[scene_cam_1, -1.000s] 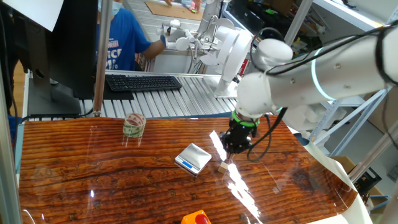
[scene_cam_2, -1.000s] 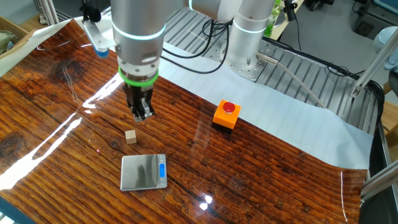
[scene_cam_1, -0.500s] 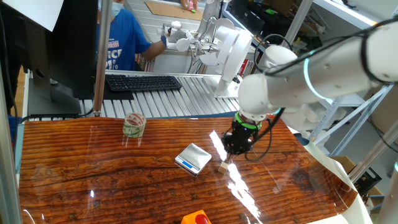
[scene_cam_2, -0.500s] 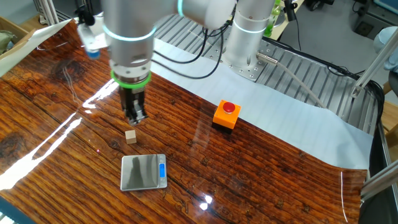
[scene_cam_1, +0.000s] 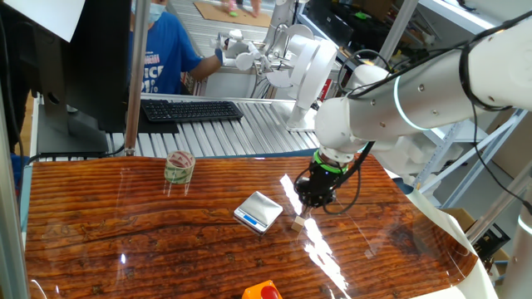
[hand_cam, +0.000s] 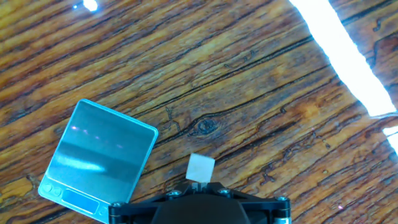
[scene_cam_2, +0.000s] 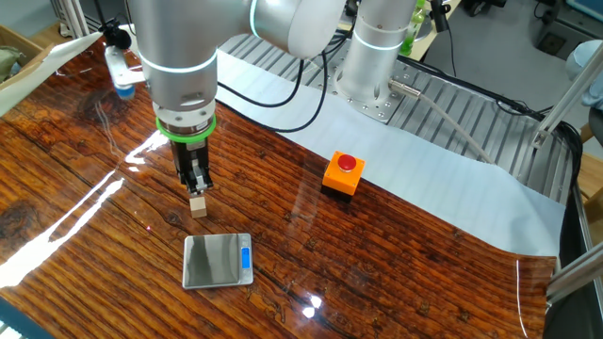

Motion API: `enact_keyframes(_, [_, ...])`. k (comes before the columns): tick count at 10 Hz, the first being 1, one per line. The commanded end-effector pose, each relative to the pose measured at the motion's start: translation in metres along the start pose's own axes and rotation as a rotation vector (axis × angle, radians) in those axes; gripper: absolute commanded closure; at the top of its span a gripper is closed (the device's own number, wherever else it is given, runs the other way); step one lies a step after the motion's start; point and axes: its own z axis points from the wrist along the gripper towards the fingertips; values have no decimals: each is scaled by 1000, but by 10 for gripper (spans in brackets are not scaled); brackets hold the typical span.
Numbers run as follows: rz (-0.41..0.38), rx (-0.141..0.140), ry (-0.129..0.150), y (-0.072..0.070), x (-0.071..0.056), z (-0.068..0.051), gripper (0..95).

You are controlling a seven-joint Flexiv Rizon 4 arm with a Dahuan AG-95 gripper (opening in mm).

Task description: Place the block on the scale

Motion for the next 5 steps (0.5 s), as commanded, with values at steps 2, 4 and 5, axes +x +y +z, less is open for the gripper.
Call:
enact_keyframes(2, [12,-6,7,-1,0,2,950])
enact_keyframes(4, [12,-15,5,-1,2,9,950])
enact_keyframes(5, [12,-15,-4,-3,2,18,950])
